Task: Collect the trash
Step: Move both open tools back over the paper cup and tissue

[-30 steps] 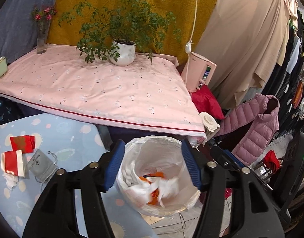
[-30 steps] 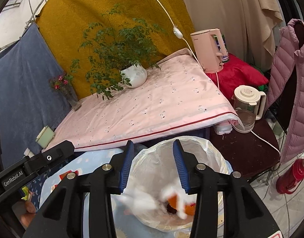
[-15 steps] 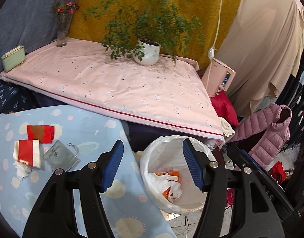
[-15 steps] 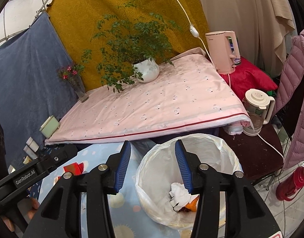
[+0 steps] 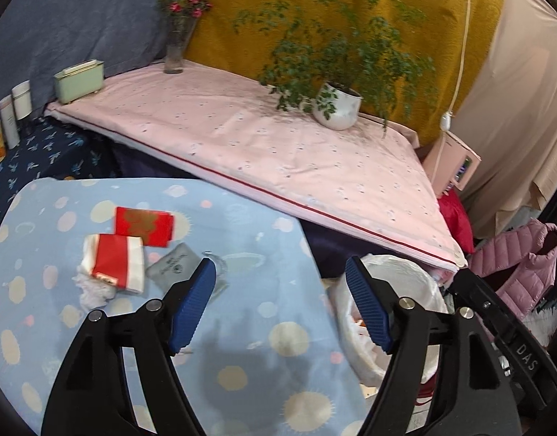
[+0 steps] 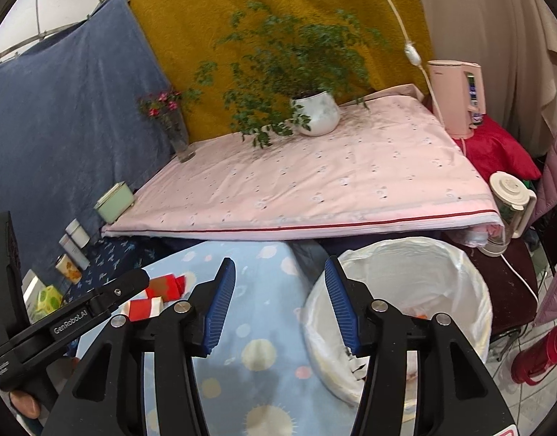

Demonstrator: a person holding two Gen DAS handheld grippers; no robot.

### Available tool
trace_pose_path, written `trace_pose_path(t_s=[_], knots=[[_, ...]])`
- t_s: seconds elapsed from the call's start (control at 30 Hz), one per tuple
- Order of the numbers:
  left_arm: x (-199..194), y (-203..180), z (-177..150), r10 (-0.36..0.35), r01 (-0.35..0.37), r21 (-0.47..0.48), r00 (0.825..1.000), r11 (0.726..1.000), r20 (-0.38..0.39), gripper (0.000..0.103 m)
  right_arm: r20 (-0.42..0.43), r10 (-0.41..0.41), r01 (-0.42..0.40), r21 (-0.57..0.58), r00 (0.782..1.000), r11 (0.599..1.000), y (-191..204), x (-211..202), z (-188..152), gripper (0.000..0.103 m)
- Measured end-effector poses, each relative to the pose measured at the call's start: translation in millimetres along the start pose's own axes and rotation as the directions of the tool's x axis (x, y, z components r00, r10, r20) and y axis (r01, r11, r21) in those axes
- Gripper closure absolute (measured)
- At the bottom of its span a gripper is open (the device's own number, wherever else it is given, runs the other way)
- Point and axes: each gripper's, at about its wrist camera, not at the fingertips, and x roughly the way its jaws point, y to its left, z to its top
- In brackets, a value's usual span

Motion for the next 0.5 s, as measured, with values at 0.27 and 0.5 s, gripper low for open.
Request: trace_pose_path(t_s=[0.27, 0.5], knots=[[-4.6, 60.0, -6.2, 0.076, -0.076, -0.081, 0.997, 0.994, -0.009, 0.030, -0.054, 0.066, -0.068, -0.043, 0.996, 0.997, 43.8, 19.7, -10.1, 0.052], [-5.8, 111.6, -18.3, 0.140, -0.143, -0.151, 0.990, 0.978, -0.031, 0.026, -0.115, 0.103, -0.115, -0.097, 0.988, 0.989, 84.7, 41.9, -25.3, 0.052]])
